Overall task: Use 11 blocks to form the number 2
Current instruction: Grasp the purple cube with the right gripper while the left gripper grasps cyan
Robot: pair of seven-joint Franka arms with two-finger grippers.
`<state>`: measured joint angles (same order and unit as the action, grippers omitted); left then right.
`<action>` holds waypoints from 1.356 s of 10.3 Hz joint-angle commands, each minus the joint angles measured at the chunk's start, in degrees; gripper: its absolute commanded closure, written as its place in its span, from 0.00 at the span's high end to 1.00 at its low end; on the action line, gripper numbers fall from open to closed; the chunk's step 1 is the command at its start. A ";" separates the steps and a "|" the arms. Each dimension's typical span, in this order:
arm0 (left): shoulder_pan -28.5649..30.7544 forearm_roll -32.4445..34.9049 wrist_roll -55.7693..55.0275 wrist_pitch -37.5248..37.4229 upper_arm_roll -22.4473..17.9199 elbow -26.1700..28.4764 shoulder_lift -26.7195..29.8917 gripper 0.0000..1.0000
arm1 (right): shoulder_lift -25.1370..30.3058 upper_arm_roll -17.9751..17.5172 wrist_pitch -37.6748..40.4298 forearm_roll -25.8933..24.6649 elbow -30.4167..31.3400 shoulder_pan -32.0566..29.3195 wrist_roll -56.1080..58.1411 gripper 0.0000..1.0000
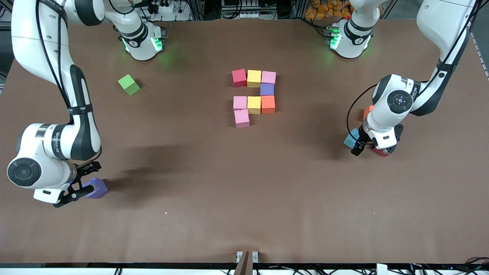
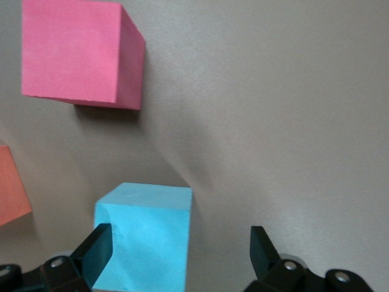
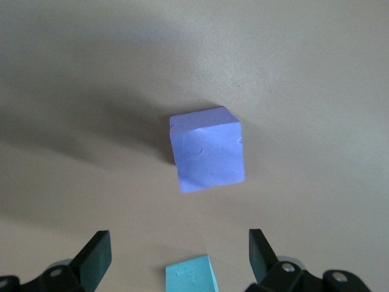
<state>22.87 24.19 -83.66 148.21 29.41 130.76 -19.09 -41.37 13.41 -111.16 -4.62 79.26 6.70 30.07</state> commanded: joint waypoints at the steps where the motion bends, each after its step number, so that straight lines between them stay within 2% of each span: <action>1: 1.73 1.21 1.91 -0.11 0.47 1.95 2.74 1.00 | -2.39 0.22 0.24 3.47 -3.13 -1.16 4.62 1.00; 3: 1.91 1.21 2.88 -0.55 0.47 2.13 3.01 1.00 | -4.32 0.22 0.33 5.49 -5.16 -2.56 6.05 1.00; 7: 2.35 1.21 2.89 -0.56 0.47 1.78 -0.77 1.00 | -7.93 -0.05 0.60 9.54 -8.68 -4.15 8.86 1.00; 14: 2.27 1.21 2.89 -0.47 0.47 1.34 -3.23 1.00 | -9.78 0.04 0.33 9.98 -10.70 -4.68 12.82 1.00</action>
<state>24.40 24.20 -81.01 147.84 29.37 132.44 -21.90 -49.58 13.72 -111.61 4.21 71.34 3.01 41.26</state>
